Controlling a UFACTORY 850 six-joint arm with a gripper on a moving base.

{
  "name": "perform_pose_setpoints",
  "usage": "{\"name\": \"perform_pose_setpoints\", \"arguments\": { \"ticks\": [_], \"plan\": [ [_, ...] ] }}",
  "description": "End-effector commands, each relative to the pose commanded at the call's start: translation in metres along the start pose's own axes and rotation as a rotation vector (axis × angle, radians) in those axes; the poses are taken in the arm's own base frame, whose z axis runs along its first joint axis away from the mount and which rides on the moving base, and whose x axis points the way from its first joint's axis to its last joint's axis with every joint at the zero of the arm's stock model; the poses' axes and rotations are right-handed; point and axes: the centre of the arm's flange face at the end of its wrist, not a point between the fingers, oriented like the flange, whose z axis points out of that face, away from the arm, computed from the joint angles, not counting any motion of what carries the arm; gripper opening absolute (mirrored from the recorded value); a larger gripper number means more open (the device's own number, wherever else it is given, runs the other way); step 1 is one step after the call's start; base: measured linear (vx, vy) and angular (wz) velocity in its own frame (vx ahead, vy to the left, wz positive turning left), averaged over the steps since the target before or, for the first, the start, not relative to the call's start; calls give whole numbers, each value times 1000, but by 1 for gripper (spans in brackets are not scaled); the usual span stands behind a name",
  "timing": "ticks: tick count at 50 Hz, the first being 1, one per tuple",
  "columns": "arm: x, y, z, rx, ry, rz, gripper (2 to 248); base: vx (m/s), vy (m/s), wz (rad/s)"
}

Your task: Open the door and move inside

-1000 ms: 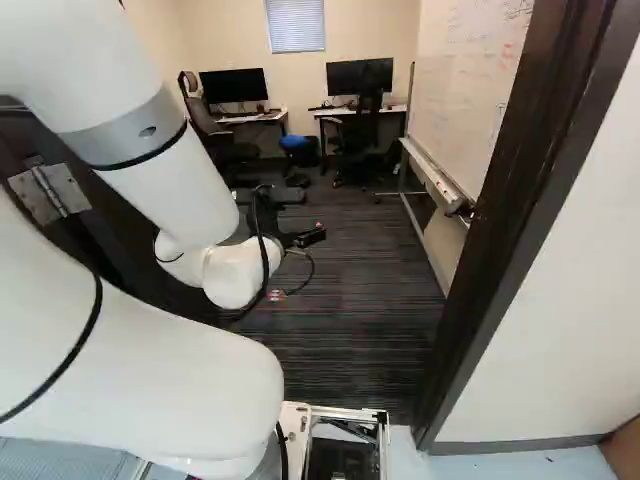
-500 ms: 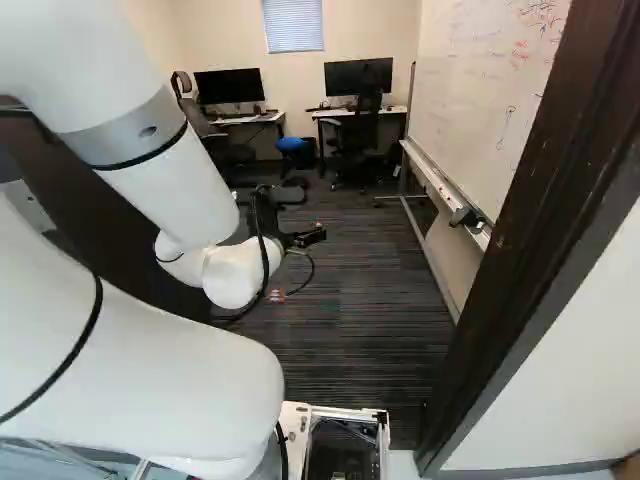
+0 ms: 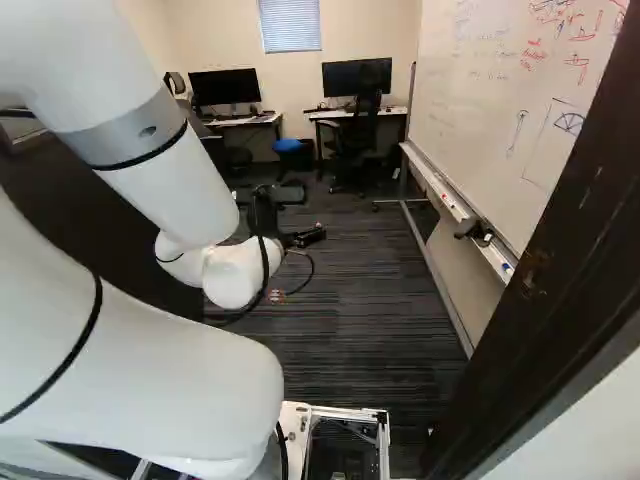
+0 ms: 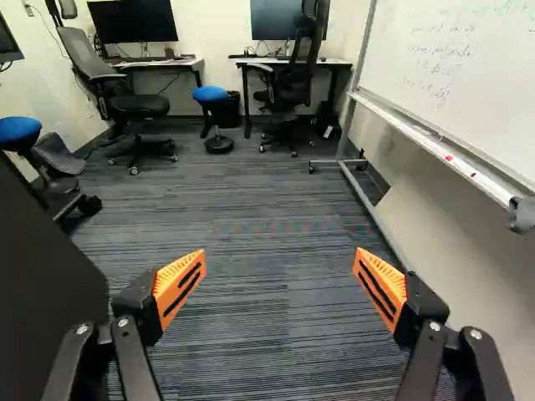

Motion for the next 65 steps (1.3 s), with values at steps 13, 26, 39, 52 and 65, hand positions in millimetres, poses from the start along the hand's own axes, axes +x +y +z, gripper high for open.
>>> {"name": "perform_pose_setpoints", "arguments": {
  "ticks": [13,26,39,52,65],
  "plan": [
    [0,0,0,0,0,0,247,141,-10,-5],
    [0,0,0,0,0,0,247,141,9,-12],
    [0,0,0,0,0,0,247,225,1,-5],
    [0,0,0,0,0,0,247,231,2,-6],
    [0,0,0,0,0,0,247,235,2,-4]
  ]
}}
